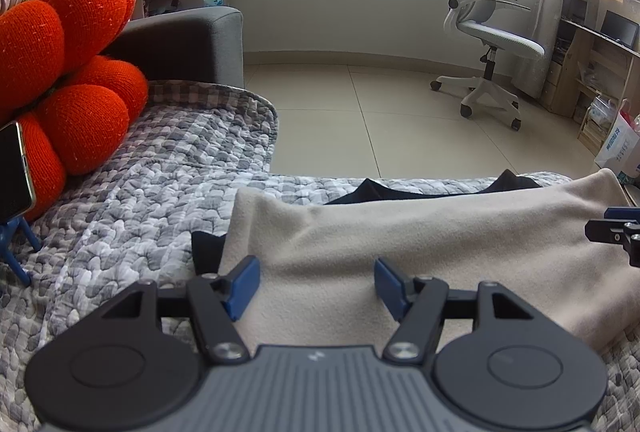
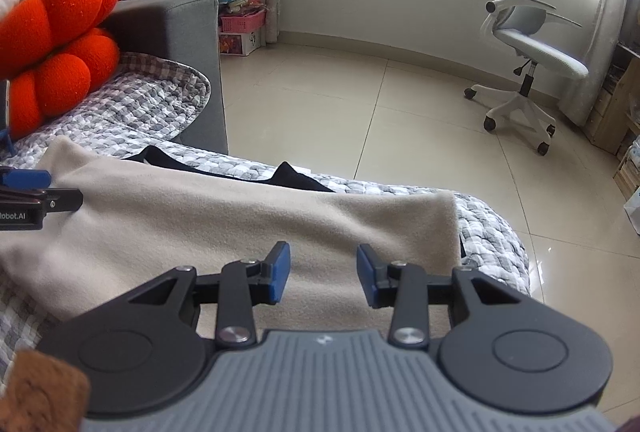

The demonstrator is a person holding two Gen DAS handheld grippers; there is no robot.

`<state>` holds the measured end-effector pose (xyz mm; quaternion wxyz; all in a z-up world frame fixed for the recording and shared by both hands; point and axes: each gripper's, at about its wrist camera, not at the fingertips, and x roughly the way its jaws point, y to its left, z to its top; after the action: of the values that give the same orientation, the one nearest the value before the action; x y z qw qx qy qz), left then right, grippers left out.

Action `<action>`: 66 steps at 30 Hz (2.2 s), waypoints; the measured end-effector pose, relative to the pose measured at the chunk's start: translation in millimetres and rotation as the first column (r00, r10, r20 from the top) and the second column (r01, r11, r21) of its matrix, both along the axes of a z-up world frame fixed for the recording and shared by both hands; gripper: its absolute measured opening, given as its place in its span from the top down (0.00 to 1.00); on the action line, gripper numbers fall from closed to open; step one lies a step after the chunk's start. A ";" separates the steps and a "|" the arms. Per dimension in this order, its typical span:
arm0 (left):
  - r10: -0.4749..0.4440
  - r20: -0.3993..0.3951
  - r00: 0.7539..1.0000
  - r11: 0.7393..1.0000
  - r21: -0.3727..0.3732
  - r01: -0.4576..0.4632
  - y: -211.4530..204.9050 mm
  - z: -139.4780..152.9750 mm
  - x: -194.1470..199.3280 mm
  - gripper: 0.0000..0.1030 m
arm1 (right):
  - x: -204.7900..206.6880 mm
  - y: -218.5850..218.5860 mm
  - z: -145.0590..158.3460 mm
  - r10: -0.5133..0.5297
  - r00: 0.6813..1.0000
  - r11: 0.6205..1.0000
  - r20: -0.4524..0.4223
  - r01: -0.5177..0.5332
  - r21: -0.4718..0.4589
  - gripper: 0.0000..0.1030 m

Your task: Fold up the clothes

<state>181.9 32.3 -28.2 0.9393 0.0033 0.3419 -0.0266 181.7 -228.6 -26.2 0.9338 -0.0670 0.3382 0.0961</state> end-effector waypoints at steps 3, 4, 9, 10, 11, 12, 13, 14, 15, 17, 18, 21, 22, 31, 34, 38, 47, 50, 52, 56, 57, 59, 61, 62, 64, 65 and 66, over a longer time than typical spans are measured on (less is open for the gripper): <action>0.000 0.000 1.000 1.000 0.001 0.000 -0.1 -0.2 0.0 0.37 | 0.0 0.5 0.0 0.000 1.000 1.000 0.000 0.000 -0.002 0.60; 0.000 0.000 1.000 1.000 0.002 0.000 -0.2 -0.2 0.0 0.37 | 0.1 0.6 -0.1 -0.001 1.000 1.000 0.000 0.001 -0.003 0.60; -0.001 -0.001 1.000 1.000 0.003 0.001 -0.5 -0.4 0.2 0.37 | -0.2 1.4 0.0 -0.004 1.000 1.000 0.000 0.004 0.003 0.60; -0.001 -0.001 1.000 1.000 0.002 0.001 -0.4 -0.4 0.2 0.37 | -0.4 1.3 -0.3 -0.003 1.000 1.000 0.000 0.003 0.004 0.60; 0.000 -0.001 1.000 1.000 0.000 0.000 -0.1 -0.4 0.3 0.37 | -0.5 1.6 -0.2 -0.002 1.000 1.000 0.001 0.002 0.004 0.60; 0.001 0.000 1.000 1.000 -0.005 -0.001 0.4 -0.2 0.1 0.37 | -0.7 2.0 -0.1 -0.001 1.000 1.000 0.002 0.001 0.005 0.60; 0.003 0.002 1.000 1.000 -0.011 -0.003 1.0 0.2 -0.1 0.37 | -0.8 2.3 0.0 0.000 1.000 1.000 0.003 0.000 0.006 0.60; 0.005 0.007 1.000 1.000 -0.019 -0.005 1.9 0.8 -0.5 0.37 | -1.3 2.6 0.5 0.005 1.000 1.000 0.006 -0.005 0.013 0.60; 0.007 0.012 1.000 1.000 -0.028 -0.007 2.7 1.5 -0.8 0.37 | -1.7 2.9 1.1 0.013 1.000 1.000 0.009 -0.013 0.022 0.60; 0.009 0.020 1.000 0.999 -0.043 -0.008 4.3 2.5 -1.2 0.37 | -2.1 4.2 1.7 0.028 1.000 0.999 0.009 -0.029 0.034 0.60; 0.009 0.017 1.000 0.999 -0.048 -0.008 5.1 1.8 -0.8 0.36 | -2.0 5.0 1.2 0.035 0.999 0.999 0.008 -0.036 0.036 0.60; 0.006 0.001 1.000 0.999 -0.049 -0.006 7.3 -3.3 1.0 0.36 | 3.5 3.3 -8.4 0.014 0.999 1.000 -0.042 -0.013 0.012 0.60; 0.005 0.003 1.000 0.999 -0.048 -0.004 7.2 -3.3 0.7 0.36 | 5.6 0.5 -12.3 -0.006 0.998 1.000 -0.055 0.006 0.000 0.59; 0.031 0.028 0.999 0.994 -0.101 -0.028 15.1 4.8 -2.5 0.37 | 12.3 -41.9 -9.9 -0.163 0.984 0.984 -0.076 0.167 0.057 0.58; 0.038 0.037 0.999 0.994 -0.105 -0.034 15.5 7.0 -4.1 0.37 | 12.8 -44.7 -9.7 -0.181 0.980 0.980 -0.083 0.186 0.066 0.59; 0.043 0.047 0.998 0.995 -0.097 -0.039 13.6 10.2 -5.7 0.37 | 11.4 -35.2 -8.3 -0.169 0.984 0.985 -0.062 0.171 0.026 0.58; 0.007 0.049 0.999 0.999 -0.044 -0.005 -0.7 10.8 -7.7 0.36 | 9.8 -32.3 -7.9 -0.155 0.987 0.988 -0.050 0.155 0.004 0.56; 0.020 0.037 0.999 0.999 -0.051 -0.019 3.3 9.2 -6.5 0.36 | 9.2 -32.1 -7.6 -0.153 0.987 0.988 -0.049 0.153 0.003 0.55; 0.020 0.038 0.999 0.998 -0.054 -0.018 3.9 9.7 -6.6 0.36 | 9.4 -32.1 -7.7 -0.152 0.987 0.988 -0.049 0.152 0.000 0.55; 0.011 0.034 0.999 0.999 -0.043 -0.010 0.6 8.4 -6.2 0.35 | 10.0 -31.1 -7.7 -0.150 0.987 0.989 -0.049 0.150 -0.002 0.55; 0.009 0.033 0.999 0.999 -0.041 -0.008 -0.2 8.0 -6.1 0.35 | 9.8 -30.8 -7.8 -0.150 0.988 0.989 -0.049 0.150 -0.003 0.55; 0.007 0.033 0.999 0.999 -0.037 -0.006 -1.3 7.9 -6.4 0.35 | 9.6 -30.2 -7.9 -0.148 0.988 0.989 -0.049 0.148 -0.006 0.55; 0.008 0.034 0.999 0.999 -0.038 -0.006 -0.9 8.3 -6.4 0.35 | 9.6 -29.6 -8.0 -0.147 0.988 0.989 -0.048 0.146 -0.008 0.55; 0.008 0.033 0.999 0.999 -0.038 -0.007 -0.6 8.1 -6.3 0.35 | 9.6 -29.5 -8.1 -0.146 0.988 0.989 -0.048 0.145 -0.010 0.55; 0.010 0.030 0.999 0.999 -0.040 -0.009 0.0 7.6 -6.1 0.35 | 9.9 -28.6 -8.1 -0.145 0.988 0.989 -0.049 0.145 -0.011 0.55; 0.010 0.029 1.000 0.999 -0.039 -0.009 0.1 7.4 -5.8 0.35 | 9.8 -28.4 -8.1 -0.145 0.988 0.989 -0.048 0.144 -0.012 0.55; 0.010 0.028 1.000 0.999 -0.038 -0.009 0.0 7.3 -5.7 0.35 | 9.9 -28.0 -8.3 -0.144 0.988 0.990 -0.048 0.144 -0.013 0.55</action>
<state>176.2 32.3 -20.9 0.9441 -0.0158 0.3281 -0.0288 191.6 -256.6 -34.6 0.9294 -0.0444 0.3653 0.0284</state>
